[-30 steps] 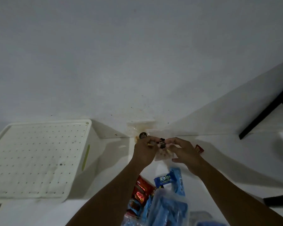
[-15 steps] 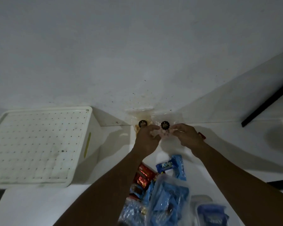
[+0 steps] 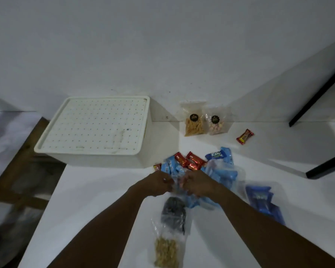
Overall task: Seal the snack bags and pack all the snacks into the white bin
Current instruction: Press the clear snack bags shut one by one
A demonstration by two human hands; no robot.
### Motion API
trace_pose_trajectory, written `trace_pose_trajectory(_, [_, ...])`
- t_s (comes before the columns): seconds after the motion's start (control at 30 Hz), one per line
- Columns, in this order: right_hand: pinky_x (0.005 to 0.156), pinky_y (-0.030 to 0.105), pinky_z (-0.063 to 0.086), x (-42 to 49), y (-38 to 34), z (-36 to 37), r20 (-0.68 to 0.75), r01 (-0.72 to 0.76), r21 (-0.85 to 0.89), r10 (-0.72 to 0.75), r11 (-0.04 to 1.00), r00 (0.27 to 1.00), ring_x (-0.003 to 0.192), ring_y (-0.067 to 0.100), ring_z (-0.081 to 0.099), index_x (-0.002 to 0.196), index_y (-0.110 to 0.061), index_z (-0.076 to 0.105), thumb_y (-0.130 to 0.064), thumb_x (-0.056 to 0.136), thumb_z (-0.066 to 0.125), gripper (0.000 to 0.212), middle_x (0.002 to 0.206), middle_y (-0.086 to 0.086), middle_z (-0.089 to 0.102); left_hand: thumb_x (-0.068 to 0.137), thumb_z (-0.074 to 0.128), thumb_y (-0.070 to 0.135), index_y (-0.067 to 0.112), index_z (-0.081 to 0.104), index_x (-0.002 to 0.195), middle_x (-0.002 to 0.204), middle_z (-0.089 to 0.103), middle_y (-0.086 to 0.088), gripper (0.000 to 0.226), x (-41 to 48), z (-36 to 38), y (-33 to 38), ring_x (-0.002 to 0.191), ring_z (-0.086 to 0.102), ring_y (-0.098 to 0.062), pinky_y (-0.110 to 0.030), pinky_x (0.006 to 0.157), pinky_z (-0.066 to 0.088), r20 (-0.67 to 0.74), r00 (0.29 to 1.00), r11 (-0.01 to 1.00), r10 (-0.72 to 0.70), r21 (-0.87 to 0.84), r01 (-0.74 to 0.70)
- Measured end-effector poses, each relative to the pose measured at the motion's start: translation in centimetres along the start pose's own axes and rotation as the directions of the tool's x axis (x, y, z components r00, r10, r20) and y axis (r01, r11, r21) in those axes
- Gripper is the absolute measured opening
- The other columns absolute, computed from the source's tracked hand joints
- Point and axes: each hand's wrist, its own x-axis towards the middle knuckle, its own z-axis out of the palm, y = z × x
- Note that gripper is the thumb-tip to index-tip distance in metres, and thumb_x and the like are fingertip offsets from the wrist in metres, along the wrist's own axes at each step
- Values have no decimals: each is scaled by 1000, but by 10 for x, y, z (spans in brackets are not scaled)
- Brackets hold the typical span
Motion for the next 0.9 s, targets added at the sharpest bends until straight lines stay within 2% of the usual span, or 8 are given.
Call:
trace_pose_trajectory(0.13, [52, 19, 45, -16, 20, 51, 151, 28, -218, 5, 975, 989, 73, 11, 61, 79, -26, 69, -29, 71, 76, 11, 76, -8, 64, 71, 84, 35, 25, 72, 107, 95, 74, -11, 39, -25, 1, -52, 76, 60, -16, -31, 68, 49, 133, 984, 993, -115, 54, 108])
trace_pose_trajectory(0.2, [64, 22, 48, -20, 29, 71, 195, 64, -370, 9, 927, 981, 84, 17, 64, 85, -22, 72, -25, 69, 77, 17, 83, -4, 66, 63, 87, 45, 29, 71, 106, 101, 75, -11, 49, -33, 4, -72, 76, 62, -14, -29, 68, 51, 183, 975, 989, -122, 109, 103])
trace_pose_trajectory(0.33, [70, 29, 53, -23, 38, 97, 61, 20, -503, 12, 864, 998, 88, 22, 65, 91, -12, 73, -11, 76, 67, 16, 97, 7, 71, 68, 88, 31, 22, 77, 93, 73, 71, 1, 29, -40, 13, -99, 61, 61, -10, -17, 54, 46, 140, 989, 991, -40, 131, 21])
trace_pose_trajectory(0.43, [84, 37, 56, -27, 37, 103, 47, 2, -525, 27, 851, 999, 95, 22, 65, 87, -17, 72, -12, 84, 60, 14, 102, 4, 71, 76, 81, 17, 18, 80, 86, 62, 66, 15, 9, -42, 17, -106, 61, 61, -4, -12, 57, 46, 111, 992, 988, 63, 135, -78])
trace_pose_trajectory(0.6, [65, 19, 49, -41, 10, 88, 52, 40, -387, -22, 921, 998, 75, 8, 62, 89, -9, 71, -5, 88, 60, 12, 81, -6, 66, 80, 79, 24, 22, 73, 74, 78, 70, -3, 9, -52, -2, -93, 73, 62, -13, -22, 63, 48, 144, 987, 997, 71, -15, -69])
trace_pose_trajectory(0.73, [59, 27, 51, -54, -28, 66, 30, 53, -299, -46, 953, 998, 77, 17, 65, 83, -17, 67, -5, 89, 61, 15, 87, 3, 69, 78, 83, 23, 13, 74, 87, 92, 77, -8, 16, -65, -30, -77, 88, 73, -16, -30, 77, 54, 167, 975, 970, 145, -216, -107])
trace_pose_trajectory(0.83, [62, 30, 49, -62, -54, 49, -31, 114, -184, -121, 976, 992, 81, 21, 63, 89, -12, 68, -8, 85, 68, 6, 90, 10, 70, 81, 79, 22, 13, 73, 89, 95, 77, -10, 14, -76, -51, -60, 89, 71, -18, -34, 82, 50, 98, 973, 940, 208, -295, -172])
trace_pose_trajectory(0.9, [59, 29, 46, -66, -70, 38, -92, 150, -72, -156, 986, 983, 76, 18, 64, 94, -6, 69, -12, 81, 73, 15, 89, 14, 72, 84, 75, 20, 15, 72, 86, 95, 75, -10, 7, -82, -66, -47, 89, 68, -16, -34, 84, 47, 43, 966, 919, 254, -322, -227])
